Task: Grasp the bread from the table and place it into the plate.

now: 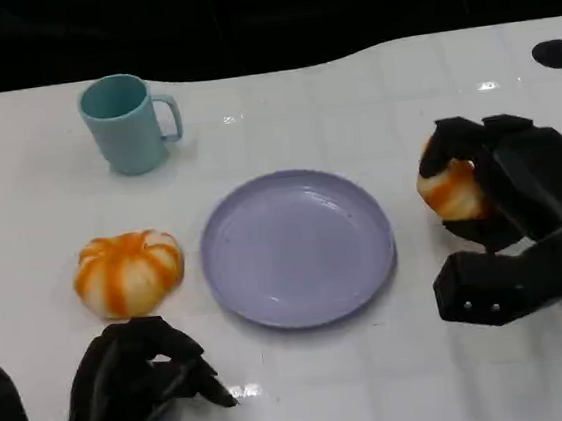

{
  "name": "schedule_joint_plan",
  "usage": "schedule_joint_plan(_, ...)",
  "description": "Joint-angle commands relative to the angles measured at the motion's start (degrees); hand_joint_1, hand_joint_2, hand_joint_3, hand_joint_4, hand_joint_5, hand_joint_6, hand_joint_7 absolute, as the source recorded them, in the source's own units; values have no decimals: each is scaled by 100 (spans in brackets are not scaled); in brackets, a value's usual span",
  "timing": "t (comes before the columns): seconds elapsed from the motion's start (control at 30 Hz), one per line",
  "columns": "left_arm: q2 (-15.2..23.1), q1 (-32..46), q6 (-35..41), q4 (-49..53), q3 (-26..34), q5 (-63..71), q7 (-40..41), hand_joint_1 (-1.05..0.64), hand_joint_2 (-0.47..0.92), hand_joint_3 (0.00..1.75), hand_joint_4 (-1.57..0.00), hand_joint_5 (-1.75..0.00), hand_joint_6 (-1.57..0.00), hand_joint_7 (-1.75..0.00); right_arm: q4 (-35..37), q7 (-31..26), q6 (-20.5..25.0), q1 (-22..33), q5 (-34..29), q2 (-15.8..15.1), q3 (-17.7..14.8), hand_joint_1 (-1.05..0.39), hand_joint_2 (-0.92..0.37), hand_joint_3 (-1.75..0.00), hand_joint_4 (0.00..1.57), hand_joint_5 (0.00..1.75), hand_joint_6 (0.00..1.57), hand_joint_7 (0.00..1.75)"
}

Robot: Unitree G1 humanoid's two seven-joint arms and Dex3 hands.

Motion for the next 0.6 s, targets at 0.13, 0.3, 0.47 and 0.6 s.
schedule_joint_plan(0.13, 67, 66, -19, -13, -19, 23, 52, -105, 61, 0, -157, -60, -157, -37, -611, 410, -423, 19, 354, 108, -236, -3, -18, -154, 105, 175, 84, 170)
schedule_joint_plan(0.3, 65, 57, -14, 1, -23, 15, 39, -105, 61, 0, -157, -60, -157, -37, -940, 885, -611, -66, 497, 321, -310, -7, -19, -154, 101, 175, 78, 174)
schedule_joint_plan(0.47, 48, 77, -22, -39, -35, 18, 62, -105, 61, 0, -157, -60, -157, -37, -892, 1210, -526, -258, 458, 616, -268, -8, -22, -151, 102, 175, 78, 175)
schedule_joint_plan(0.6, 53, 105, -9, -80, -56, 14, 67, -105, 61, 0, -157, -60, -157, -37, -793, 1494, -487, -385, 393, 796, -176, -9, -23, -151, 101, 175, 79, 171)
